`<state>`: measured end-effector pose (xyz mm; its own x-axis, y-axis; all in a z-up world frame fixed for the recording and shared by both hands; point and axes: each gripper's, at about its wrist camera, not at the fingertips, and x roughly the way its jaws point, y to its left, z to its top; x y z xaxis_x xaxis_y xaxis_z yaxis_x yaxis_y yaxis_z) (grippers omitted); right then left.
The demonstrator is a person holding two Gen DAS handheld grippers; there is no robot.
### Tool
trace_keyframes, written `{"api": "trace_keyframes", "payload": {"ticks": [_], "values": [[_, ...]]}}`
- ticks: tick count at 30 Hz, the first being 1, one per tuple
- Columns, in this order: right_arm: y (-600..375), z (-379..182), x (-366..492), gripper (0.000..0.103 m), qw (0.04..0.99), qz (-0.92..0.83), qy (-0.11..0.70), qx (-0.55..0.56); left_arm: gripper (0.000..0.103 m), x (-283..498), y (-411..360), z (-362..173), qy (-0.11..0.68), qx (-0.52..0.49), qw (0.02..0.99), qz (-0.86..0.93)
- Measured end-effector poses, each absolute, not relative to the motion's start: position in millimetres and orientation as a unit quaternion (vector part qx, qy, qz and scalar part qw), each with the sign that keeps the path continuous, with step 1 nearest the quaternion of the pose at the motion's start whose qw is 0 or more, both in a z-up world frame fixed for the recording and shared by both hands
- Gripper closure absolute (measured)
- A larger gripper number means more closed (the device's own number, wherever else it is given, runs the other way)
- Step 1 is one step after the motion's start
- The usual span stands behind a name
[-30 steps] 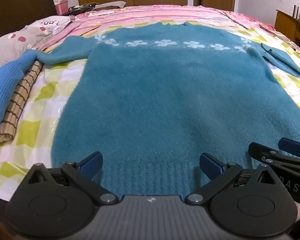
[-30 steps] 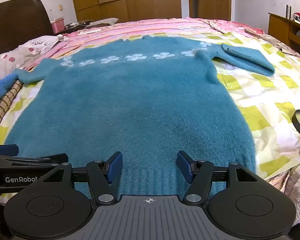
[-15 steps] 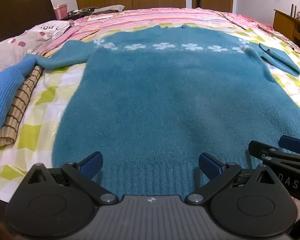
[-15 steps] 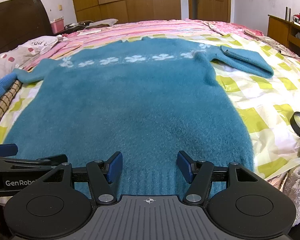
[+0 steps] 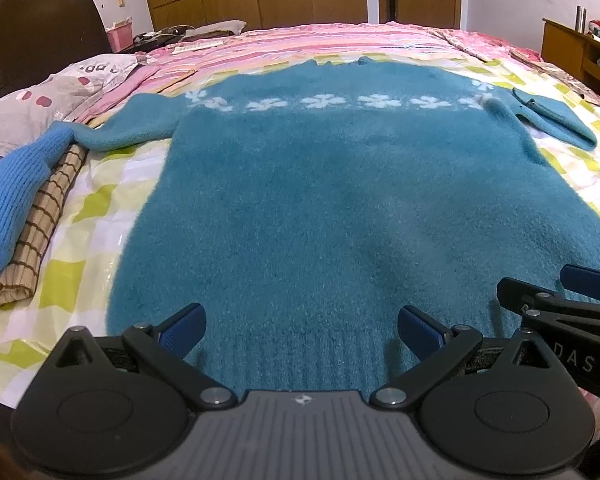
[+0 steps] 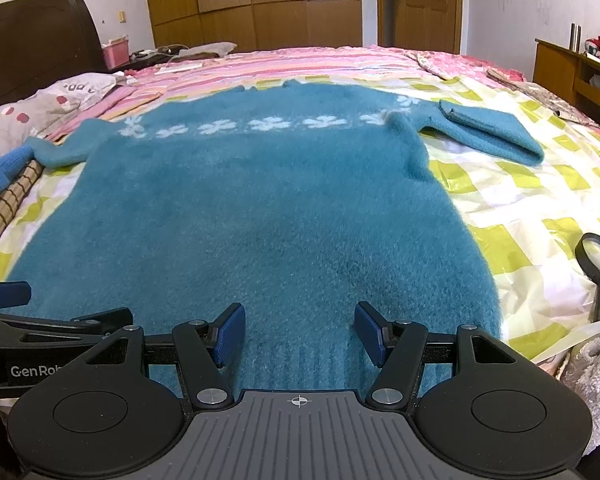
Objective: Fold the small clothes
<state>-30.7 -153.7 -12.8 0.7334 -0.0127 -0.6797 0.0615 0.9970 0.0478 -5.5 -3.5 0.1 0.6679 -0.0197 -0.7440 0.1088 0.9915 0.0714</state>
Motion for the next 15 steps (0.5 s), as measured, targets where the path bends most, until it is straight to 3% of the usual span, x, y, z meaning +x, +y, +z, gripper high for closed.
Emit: {"api": "trace_keyframes", "payload": {"ticks": [15], "values": [[-153.6, -9.8, -34.2, 0.042, 0.934, -0.023, 0.355, 0.028, 0.0, -9.3, -8.3, 0.9, 0.394, 0.066, 0.916, -0.035]]}}
